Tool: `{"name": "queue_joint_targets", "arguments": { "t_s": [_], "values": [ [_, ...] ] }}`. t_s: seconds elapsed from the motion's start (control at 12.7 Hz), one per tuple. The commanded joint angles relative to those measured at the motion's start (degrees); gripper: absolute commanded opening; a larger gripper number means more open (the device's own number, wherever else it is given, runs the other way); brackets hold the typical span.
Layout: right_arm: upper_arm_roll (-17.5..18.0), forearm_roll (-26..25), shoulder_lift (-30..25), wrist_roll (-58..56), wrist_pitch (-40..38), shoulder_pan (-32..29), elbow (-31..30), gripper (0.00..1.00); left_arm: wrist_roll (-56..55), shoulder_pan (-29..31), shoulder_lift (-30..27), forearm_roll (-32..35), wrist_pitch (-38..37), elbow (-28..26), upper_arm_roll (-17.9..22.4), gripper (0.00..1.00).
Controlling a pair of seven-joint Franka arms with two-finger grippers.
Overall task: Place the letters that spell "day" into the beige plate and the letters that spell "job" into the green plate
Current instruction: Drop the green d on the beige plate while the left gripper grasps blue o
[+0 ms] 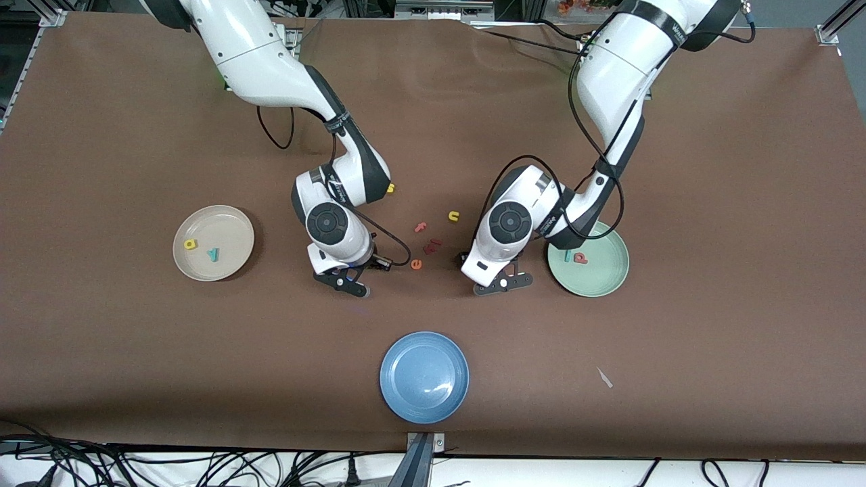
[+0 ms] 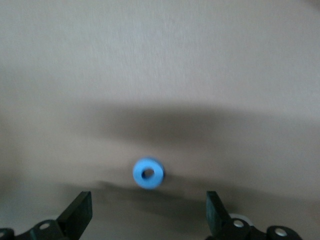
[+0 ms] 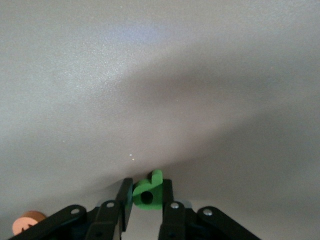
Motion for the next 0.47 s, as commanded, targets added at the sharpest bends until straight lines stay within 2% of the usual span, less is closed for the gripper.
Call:
{"name": "queue_joint_targets", "arguments": {
  "t_s": [0.0, 0.16, 0.24, 0.31, 0.39],
  "values": [
    [-0.1, 0.9, 0.7, 0.1, -0.2, -0.2, 1.5, 0.09, 1.3, 0.2, 1.4, 2.5, 1.8, 1.8, 0.5, 0.88],
    [-1.2, 0.0, -1.1, -1.8, -4.0, -0.8, 2.0, 0.01, 1.3, 0.2, 1.9, 2.1, 1.8, 1.8, 0.4, 0.67],
    [-1.9, 0.0, -2.2, -5.9, -6.8, -2.0, 2.0, 0.0, 1.3, 0.2, 2.1, 2.2, 1.9, 1.8, 0.4, 0.6],
    [-2.5, -0.2, -3.8, -11.0, -8.9, -2.9, 1.7, 0.0, 1.1, 0.1, 2.3, 2.0, 2.4, 1.8, 0.4, 0.6],
    [-4.5, -0.2, -5.3, -16.2, -12.2, -3.0, 0.4, 0.0, 0.6, -0.2, 2.3, 1.7, 2.5, 1.5, 0.1, 0.6]
  ]
}}
